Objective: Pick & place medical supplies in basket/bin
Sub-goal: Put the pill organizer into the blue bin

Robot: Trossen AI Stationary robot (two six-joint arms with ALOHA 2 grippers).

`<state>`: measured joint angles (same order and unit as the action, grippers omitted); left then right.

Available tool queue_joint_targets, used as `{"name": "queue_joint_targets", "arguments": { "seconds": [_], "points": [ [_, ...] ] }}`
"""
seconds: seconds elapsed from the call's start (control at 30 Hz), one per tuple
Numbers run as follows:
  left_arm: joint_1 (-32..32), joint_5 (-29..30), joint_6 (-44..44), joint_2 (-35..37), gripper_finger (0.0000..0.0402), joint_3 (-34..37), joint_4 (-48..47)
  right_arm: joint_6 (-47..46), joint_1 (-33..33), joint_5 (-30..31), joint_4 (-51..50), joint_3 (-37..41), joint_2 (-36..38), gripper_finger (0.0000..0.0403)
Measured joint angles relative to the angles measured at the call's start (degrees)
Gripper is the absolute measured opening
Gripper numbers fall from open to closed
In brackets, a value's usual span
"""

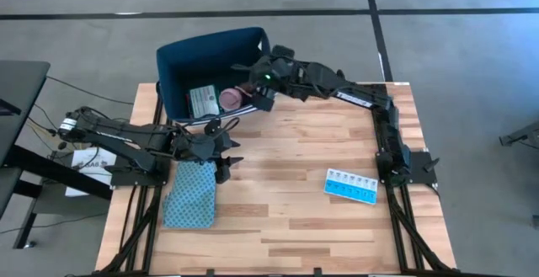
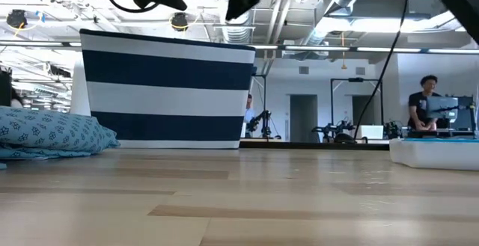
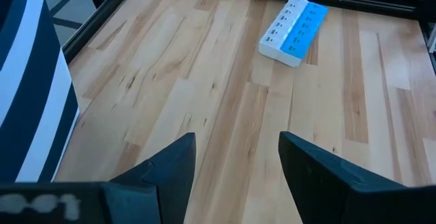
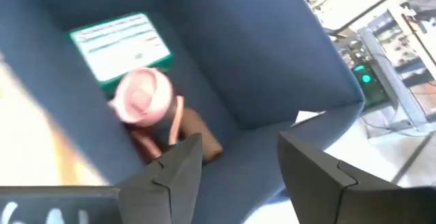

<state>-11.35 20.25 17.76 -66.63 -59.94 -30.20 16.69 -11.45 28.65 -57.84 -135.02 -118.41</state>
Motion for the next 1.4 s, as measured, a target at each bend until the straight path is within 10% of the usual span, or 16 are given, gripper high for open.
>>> {"name": "queue_joint_targets", "arguments": {
  "seconds": [0.57,0.73,1.4],
  "points": [
    [0.0,-0.3,2.4,0.0,0.0199,0.0,0.2,-34.9,18.3,-0.7,-32.0,1.3,12.2,0.0159],
    [0.0,-0.3,5.0,0.0,0.0199,0.1,0.3,-40.4,24.0,-10.9,-32.4,7.4,14.3,0.0159],
    [-1.5,-0.3,12.3,-5.4,0.0199,0.3,1.1,-76.9,38.8,-12.7,-29.6,58.3,32.4,0.0159]
  ]
}}
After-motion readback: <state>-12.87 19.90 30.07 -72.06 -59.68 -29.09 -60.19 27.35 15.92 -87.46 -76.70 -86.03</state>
